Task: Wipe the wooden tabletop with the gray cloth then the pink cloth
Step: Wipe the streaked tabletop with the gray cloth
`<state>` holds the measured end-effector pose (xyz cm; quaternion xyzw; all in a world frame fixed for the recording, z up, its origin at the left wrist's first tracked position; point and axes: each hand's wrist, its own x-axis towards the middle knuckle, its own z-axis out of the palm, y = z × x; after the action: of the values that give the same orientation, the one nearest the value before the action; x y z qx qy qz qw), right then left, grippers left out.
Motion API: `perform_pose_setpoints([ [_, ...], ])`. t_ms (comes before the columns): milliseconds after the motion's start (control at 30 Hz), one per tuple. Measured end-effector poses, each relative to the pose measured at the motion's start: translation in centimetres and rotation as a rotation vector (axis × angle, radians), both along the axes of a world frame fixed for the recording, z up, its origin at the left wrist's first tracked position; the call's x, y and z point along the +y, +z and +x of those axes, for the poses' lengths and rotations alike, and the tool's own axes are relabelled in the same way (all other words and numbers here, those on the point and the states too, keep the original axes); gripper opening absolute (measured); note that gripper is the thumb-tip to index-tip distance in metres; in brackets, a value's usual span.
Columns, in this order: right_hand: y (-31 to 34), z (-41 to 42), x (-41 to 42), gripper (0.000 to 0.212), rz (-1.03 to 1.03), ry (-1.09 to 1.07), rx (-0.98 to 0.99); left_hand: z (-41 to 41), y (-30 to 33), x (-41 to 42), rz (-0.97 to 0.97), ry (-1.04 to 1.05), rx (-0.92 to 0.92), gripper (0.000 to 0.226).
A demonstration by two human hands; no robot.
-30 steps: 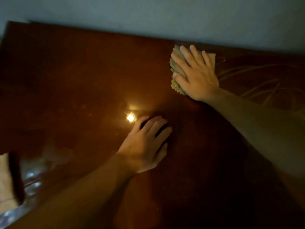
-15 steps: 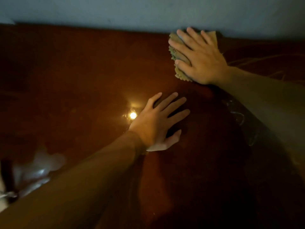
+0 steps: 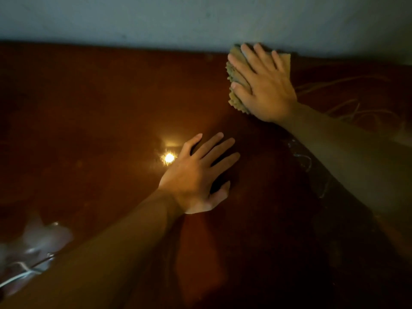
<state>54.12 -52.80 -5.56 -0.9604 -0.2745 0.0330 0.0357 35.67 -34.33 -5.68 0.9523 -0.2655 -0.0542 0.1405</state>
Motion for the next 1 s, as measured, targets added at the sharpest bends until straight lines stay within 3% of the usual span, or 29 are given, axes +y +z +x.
perform_pose_setpoints([
  [167, -0.7, -5.5, -2.9, 0.06, 0.017, 0.073, -0.062, 0.1, 0.0, 0.0, 0.112, -0.015, -0.005, 0.064],
  [300, -0.2, -3.8, -3.2, 0.06, -0.029, 0.102, -0.027, 0.1, 0.0, 0.0, 0.086, -0.015, 0.008, 0.063],
  [467, -0.2, -1.7, -2.0, 0.062, -0.019, -0.013, -0.032, 0.1, -0.2, 0.0, 0.034, -0.006, 0.015, 0.063],
  [600, -0.8, -8.8, -3.4, 0.062, 0.013, -0.125, -0.035, 0.1, -0.4, -0.1, 0.027, -0.007, 0.022, 0.063],
  [700, -1.1, -13.8, -5.2, 0.062, 0.004, -0.074, -0.035, 0.1, -0.4, -0.2, 0.04, 0.0, 0.017, 0.062],
  [1000, -0.7, -2.3, -2.7, 0.064, 0.003, -0.155, 0.011, -0.1, -0.7, -0.2, 0.048, -0.008, -0.031, 0.061],
])
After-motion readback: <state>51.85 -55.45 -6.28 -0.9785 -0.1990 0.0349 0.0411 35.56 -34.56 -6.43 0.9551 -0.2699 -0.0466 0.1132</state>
